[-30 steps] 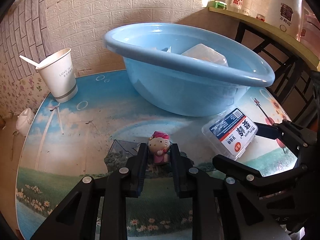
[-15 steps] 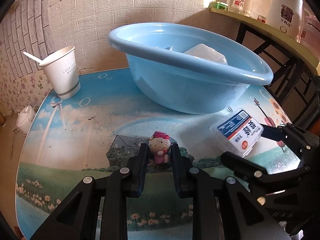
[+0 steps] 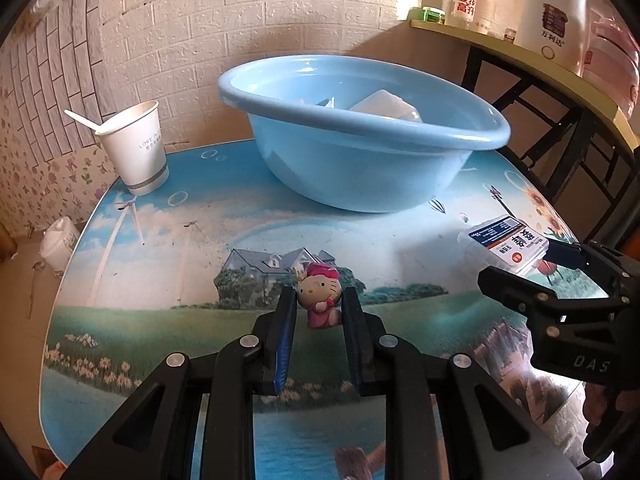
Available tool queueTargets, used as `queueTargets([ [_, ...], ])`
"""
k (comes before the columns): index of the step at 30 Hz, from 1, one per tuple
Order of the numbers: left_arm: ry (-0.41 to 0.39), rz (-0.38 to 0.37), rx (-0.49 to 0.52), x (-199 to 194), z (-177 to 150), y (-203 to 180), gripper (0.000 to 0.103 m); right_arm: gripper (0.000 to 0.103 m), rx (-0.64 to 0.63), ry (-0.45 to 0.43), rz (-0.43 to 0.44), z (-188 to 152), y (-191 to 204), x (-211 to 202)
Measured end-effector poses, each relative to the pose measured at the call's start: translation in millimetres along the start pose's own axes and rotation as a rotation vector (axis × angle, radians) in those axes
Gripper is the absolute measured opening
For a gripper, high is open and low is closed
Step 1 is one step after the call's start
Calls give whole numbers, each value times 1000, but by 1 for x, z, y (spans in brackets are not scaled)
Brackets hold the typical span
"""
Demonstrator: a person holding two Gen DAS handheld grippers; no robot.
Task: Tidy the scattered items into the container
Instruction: 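Close the left gripper on the figurine while the right gripper closes on the floss box, then lift the figurine with the left gripper while the right gripper lifts the floss box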
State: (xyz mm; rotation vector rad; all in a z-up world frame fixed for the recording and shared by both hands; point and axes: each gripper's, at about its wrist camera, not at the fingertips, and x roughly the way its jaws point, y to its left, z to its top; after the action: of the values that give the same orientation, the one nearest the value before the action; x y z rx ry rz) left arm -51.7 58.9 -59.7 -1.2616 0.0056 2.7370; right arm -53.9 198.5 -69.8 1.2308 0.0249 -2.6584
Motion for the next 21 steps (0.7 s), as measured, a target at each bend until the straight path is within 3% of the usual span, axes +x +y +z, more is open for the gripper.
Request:
queueTargets([
  [21,7,14,7,-7,-6,-15,21,82,38,10,9,-8,5,-5],
])
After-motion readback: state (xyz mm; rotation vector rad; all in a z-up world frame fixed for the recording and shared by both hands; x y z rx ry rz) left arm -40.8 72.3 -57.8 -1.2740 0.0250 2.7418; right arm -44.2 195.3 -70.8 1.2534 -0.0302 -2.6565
